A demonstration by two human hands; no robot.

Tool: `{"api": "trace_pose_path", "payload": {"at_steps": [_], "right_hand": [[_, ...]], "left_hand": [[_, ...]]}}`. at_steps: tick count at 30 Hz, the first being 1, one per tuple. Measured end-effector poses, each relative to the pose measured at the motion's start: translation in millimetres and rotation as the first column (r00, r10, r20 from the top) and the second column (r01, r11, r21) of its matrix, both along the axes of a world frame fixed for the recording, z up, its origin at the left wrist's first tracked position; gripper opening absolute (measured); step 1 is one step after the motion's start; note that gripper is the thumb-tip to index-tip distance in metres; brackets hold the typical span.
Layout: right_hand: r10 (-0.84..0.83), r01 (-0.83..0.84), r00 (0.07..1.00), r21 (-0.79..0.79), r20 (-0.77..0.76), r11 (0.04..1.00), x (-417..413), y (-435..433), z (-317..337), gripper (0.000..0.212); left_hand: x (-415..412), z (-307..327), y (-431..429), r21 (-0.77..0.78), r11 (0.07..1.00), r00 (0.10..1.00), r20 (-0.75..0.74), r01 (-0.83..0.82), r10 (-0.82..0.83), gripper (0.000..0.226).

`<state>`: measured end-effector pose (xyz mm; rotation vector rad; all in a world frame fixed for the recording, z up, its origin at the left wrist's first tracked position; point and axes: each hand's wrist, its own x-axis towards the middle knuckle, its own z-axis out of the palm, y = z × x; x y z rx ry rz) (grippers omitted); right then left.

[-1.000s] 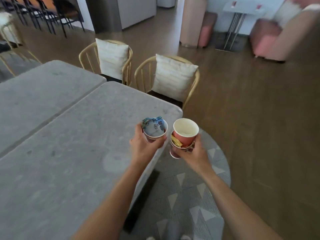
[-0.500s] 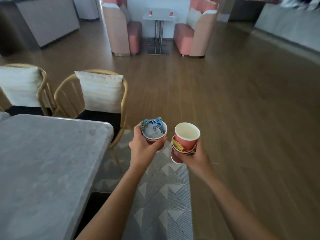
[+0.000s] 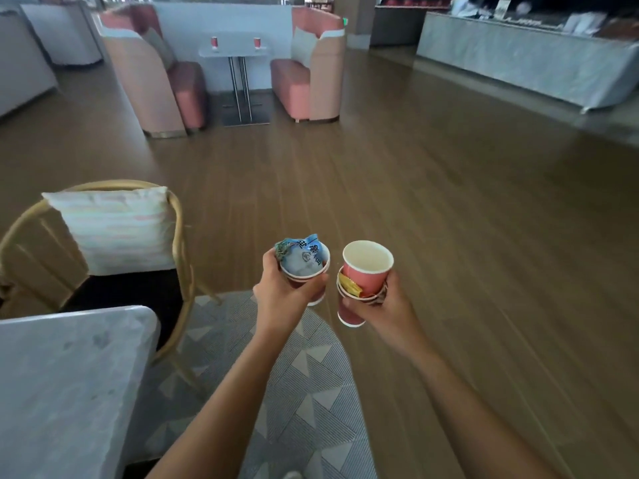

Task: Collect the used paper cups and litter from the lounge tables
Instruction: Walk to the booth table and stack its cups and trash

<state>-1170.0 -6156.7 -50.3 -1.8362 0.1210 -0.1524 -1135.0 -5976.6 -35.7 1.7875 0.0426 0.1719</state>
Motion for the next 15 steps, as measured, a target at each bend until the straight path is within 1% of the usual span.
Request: {"api": "trace_pose_path", "payload": {"at_steps": [4, 10, 13, 15], "right_hand": [[0.005, -0.005, 1.000, 0.032, 0.020, 0.999, 43.5, 17.2, 2.5, 0.063], [0.022, -0.026, 0.998, 0.070, 0.056, 0.997, 109.4, 48.8, 7.7, 0.070], [0.029, -0.034, 0.997, 0.062, 0.075, 0.998, 140.8, 55.8, 10.1, 0.079], [0.030, -0.033, 0.996, 0.036, 0.081, 0.999, 163.1, 56.1, 10.6, 0.080]], "left_hand": [[45.8, 3.5, 18.0, 0.013, 1.000, 1.000, 0.009, 0.000, 0.000, 0.078], [109.1, 9.0, 46.3, 0.055, 0.997, 0.998, 0.032, -0.060, 0.058, 0.075], [138.4, 9.5, 53.1, 0.065, 0.994, 0.996, 0.043, -0.083, 0.081, 0.075], [159.1, 9.6, 55.5, 0.063, 0.993, 0.995, 0.044, -0.095, 0.093, 0.075]]}}
